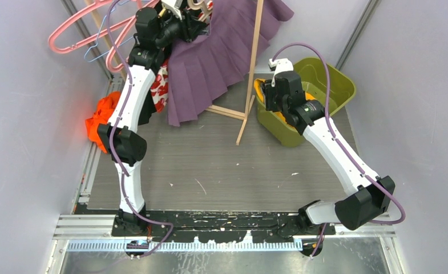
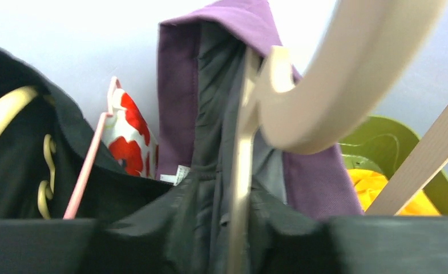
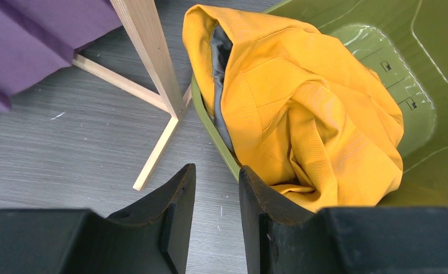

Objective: Remove the skirt from the hanger
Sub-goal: Pick up the hanger from the clothesline.

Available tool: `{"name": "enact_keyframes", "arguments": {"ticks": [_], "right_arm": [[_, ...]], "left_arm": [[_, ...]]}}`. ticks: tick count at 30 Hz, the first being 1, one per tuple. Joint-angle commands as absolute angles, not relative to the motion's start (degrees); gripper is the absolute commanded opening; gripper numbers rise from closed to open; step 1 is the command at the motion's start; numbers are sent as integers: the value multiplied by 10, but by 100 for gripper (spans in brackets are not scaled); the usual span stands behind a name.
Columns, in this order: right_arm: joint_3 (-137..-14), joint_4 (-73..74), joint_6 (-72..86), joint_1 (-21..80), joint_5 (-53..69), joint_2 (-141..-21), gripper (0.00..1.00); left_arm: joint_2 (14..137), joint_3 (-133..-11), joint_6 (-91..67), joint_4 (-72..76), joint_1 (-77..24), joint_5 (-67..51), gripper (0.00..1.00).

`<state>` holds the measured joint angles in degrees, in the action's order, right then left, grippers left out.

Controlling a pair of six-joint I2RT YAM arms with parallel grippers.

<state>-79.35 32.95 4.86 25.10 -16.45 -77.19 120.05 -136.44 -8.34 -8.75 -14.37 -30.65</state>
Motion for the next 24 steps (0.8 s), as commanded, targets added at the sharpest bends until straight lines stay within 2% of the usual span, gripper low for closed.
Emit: {"name": "enact_keyframes", "arguments": {"ticks": [1, 2, 3, 11, 24], "right_arm": [[-802, 300, 50, 250, -168, -768, 40], [-801, 301, 49, 250, -168, -767, 40], [-801, 301, 49, 250, -169, -766, 39], [-798, 298, 53, 250, -166, -769, 39], [-785, 293, 58, 250, -157, -770, 39]], "left_arm": [[1223, -1385, -73, -95, -153, -274, 20], [1221, -1383, -73, -95, -153, -274, 8], [1220, -1382, -74, -96, -153, -274, 1], [1187, -1364, -89, -82, -150, -305, 0], [997, -1132, -137, 116, -132, -257, 0]]}}
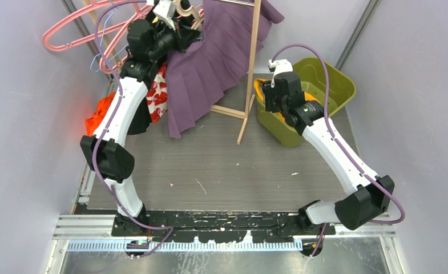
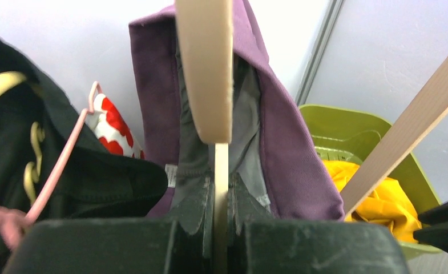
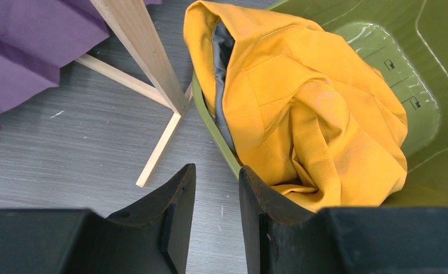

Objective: Remove the skirt from the hanger
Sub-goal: Pick up the hanger from the clothesline.

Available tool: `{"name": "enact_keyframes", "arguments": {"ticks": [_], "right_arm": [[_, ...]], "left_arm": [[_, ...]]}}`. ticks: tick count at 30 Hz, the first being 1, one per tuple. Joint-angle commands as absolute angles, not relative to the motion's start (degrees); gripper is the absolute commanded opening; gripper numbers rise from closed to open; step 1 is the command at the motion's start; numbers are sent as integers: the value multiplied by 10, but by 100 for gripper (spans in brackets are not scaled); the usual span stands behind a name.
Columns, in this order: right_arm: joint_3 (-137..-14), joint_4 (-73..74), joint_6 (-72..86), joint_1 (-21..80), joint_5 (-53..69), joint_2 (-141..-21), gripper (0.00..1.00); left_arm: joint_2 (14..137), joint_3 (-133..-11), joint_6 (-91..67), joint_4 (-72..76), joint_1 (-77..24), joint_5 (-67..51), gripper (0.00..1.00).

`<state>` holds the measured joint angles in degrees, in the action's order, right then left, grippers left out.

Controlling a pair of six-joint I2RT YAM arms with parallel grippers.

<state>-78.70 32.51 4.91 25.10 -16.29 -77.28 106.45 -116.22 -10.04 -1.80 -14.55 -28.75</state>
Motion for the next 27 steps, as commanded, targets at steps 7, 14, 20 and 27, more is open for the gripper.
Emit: {"name": "enact_keyframes", "arguments": {"ticks": [7, 14, 20, 27], "right_arm": [[-778, 296, 64, 250, -150, -771, 40], [-779, 296, 64, 250, -150, -776, 40], [-781, 293, 64, 250, -148, -785, 40], [-792, 292, 68, 250, -139, -798, 40]], "left_arm": [[1022, -1179, -231, 211, -114, -249, 0], [1081, -1271, -342, 283, -112, -277, 0], [1049, -1208, -359, 323, -112, -296, 0], [995, -1163, -326, 238, -112, -368, 0]]}}
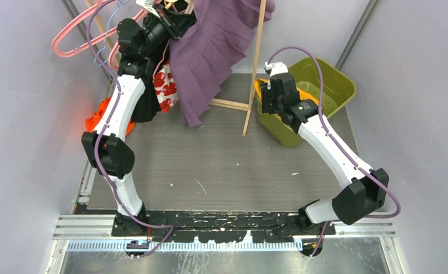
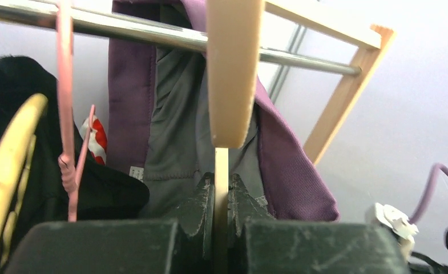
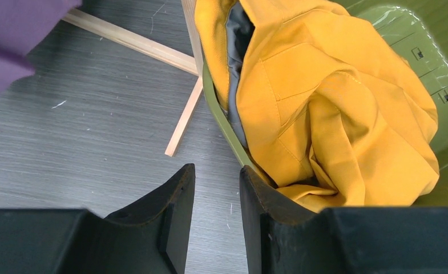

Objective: Remove the skirt from the hanger
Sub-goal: Pick up the hanger from the clothesline.

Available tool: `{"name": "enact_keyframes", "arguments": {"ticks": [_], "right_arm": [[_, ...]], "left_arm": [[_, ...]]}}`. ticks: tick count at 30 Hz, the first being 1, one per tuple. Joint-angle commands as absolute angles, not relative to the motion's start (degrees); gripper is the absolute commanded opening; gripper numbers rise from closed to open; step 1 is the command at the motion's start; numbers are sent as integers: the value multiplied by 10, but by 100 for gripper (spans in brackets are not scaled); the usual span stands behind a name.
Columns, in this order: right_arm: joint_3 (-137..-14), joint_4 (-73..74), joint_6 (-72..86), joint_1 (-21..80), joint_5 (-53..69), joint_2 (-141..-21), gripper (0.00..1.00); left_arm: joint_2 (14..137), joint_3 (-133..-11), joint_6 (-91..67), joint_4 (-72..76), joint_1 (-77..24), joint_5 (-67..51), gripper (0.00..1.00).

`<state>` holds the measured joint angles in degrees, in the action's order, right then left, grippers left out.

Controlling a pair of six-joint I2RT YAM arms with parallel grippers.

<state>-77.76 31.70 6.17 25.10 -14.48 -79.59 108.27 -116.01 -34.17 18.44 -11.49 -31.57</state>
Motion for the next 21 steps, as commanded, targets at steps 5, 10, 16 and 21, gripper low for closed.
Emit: {"name": "enact_keyframes", "arguments": {"ticks": [5, 10, 16, 21], "right_arm": [[-804, 294, 55, 250, -144, -797, 40], [-821, 298, 53, 251, -142, -798, 41], [-842, 303, 42, 264, -153, -797, 43], [-858, 317, 28, 270, -165, -778, 48]], "left_arm": [[879, -1060, -208, 75, -111, -417, 0], [762, -943, -124, -75, -112, -419, 0], [657, -904, -24, -254, -112, -420, 0], [612, -892, 63, -383, -111, -395, 0]]}}
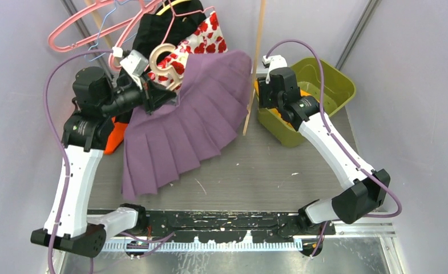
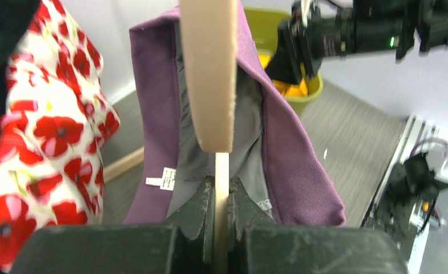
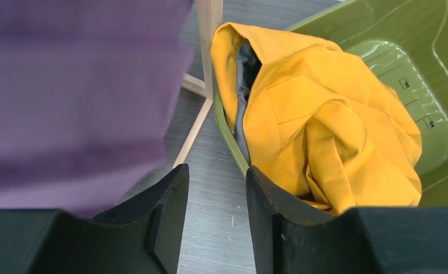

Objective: Remove the skirt from the hanger
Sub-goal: Pick up the hanger from the clothesline, then remove the skirt from the hanger.

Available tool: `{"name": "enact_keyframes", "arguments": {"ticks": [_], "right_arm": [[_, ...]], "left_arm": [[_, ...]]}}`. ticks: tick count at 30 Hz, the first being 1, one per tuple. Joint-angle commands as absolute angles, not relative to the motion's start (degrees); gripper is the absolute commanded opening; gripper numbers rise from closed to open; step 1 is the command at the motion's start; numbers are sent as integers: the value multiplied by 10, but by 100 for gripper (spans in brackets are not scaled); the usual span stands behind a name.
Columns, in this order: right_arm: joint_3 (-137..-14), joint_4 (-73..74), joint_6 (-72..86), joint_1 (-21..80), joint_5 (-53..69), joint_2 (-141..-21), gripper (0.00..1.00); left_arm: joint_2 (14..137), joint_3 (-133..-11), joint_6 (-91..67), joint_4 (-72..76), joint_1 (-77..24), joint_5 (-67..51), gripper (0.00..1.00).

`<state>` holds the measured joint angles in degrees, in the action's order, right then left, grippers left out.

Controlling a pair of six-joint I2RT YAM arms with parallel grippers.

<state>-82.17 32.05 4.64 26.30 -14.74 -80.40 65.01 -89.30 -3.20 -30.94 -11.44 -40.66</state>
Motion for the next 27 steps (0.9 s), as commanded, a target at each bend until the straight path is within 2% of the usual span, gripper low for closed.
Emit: {"name": "enact_keyframes", "arguments": {"ticks": [1, 5, 9, 17, 27], "right_arm": [[-861, 321, 26, 272, -166, -770, 49], [-884, 345, 23, 290, -145, -755, 51], [-961, 396, 39, 309, -97, -768, 53], [-1093, 469, 66, 402, -47, -854, 52], [-1158, 395, 126, 456, -28, -925, 51]], "left_arm": [[605, -887, 76, -400, -112, -381, 0], [575, -854, 104, -426, -112, -325, 0], [563, -840, 107, -421, -114, -306, 0], [608, -864, 95, -391, -139, -268, 0], [632, -903, 82, -373, -195, -245, 0]]}}
